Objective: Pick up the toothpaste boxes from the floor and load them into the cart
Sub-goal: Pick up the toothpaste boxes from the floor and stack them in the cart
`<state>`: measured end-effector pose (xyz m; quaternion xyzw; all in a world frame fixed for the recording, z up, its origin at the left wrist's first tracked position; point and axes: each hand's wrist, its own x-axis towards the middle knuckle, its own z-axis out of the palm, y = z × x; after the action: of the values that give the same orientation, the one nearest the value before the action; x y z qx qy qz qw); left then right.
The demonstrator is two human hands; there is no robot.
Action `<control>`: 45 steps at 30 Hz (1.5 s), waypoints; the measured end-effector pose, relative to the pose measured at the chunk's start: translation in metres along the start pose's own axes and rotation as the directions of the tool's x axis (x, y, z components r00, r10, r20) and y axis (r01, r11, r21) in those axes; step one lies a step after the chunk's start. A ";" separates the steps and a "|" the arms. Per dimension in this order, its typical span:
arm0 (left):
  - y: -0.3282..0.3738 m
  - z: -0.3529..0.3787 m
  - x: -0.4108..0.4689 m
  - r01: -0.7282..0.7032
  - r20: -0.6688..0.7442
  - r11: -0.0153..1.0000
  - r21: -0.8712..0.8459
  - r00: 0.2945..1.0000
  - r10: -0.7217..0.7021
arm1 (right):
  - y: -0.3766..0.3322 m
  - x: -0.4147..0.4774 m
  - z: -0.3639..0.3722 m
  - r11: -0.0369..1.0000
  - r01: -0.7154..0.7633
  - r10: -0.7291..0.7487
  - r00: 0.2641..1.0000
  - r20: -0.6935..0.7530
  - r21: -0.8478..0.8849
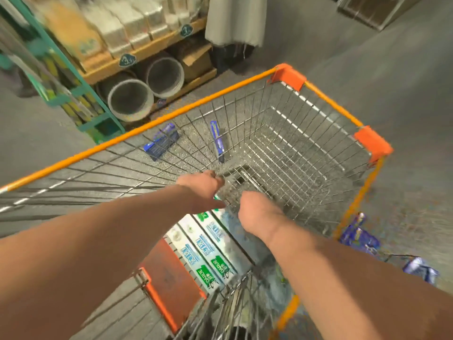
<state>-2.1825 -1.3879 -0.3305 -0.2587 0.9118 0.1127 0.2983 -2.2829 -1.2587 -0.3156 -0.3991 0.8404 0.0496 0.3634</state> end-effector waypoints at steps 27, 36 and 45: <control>0.281 -0.216 -0.359 -0.342 -0.277 0.801 0.492 0.810 0.516 | 0.134 -0.474 -0.106 0.996 -0.026 0.076 0.779 -0.623 0.089; 0.463 -0.193 -0.393 -0.475 -0.187 0.656 0.586 0.709 0.680 | 0.287 -0.597 -0.067 0.954 -0.221 0.301 0.684 -0.665 0.205; 0.669 -0.135 -0.388 -0.587 -0.086 0.529 0.613 0.616 0.783 | 0.464 -0.678 0.001 0.895 -0.331 0.447 0.648 -0.617 0.300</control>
<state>-2.3416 -0.7173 0.0450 0.2052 0.9682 -0.0808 0.1183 -2.3277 -0.5139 0.0291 -0.1689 0.9806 -0.0881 0.0473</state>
